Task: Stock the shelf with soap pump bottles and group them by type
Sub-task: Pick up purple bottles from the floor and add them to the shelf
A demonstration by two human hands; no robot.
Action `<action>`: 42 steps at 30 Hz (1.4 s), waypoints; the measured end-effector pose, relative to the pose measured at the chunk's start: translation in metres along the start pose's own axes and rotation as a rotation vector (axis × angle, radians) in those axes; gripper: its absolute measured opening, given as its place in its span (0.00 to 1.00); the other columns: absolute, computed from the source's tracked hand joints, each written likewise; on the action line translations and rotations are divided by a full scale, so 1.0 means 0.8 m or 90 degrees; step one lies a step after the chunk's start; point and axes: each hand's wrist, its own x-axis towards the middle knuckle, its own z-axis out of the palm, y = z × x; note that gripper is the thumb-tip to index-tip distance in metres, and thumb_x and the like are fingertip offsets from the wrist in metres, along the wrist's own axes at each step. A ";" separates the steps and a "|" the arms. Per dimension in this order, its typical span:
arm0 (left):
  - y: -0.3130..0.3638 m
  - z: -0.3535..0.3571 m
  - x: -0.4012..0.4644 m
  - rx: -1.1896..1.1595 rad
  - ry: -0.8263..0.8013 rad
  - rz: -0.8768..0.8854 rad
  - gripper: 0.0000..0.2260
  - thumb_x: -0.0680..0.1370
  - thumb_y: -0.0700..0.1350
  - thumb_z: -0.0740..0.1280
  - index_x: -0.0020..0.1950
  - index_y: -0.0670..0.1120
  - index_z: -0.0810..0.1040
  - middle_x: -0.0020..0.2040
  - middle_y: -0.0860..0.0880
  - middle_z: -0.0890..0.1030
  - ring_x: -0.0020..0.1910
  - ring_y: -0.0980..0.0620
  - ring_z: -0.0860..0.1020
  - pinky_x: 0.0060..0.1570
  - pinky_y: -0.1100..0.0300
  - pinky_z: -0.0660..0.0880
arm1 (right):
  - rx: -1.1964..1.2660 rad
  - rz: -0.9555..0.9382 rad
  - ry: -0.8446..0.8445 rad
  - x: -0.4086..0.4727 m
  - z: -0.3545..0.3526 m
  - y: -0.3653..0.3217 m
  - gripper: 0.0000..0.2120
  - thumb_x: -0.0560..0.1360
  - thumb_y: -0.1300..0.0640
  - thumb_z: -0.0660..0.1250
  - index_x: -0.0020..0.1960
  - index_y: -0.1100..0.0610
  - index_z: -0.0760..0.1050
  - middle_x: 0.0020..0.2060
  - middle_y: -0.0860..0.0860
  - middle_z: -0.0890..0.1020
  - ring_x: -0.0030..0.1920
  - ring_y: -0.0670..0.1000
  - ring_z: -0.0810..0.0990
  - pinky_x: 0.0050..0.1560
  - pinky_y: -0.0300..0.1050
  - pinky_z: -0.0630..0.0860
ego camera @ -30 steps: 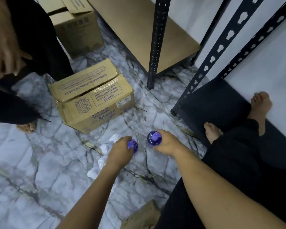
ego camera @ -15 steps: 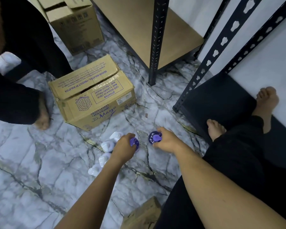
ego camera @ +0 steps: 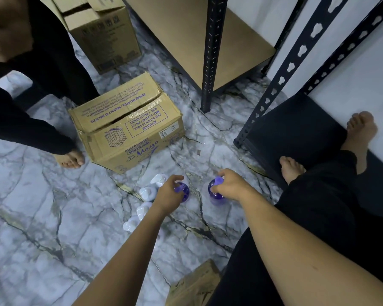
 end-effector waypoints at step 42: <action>0.380 -0.212 -0.310 0.205 0.195 0.721 0.18 0.78 0.39 0.67 0.62 0.59 0.71 0.47 0.57 0.78 0.43 0.57 0.78 0.45 0.56 0.78 | -0.175 -0.446 0.684 -0.495 -0.297 -0.159 0.04 0.70 0.51 0.71 0.42 0.49 0.77 0.37 0.42 0.78 0.37 0.41 0.75 0.37 0.43 0.70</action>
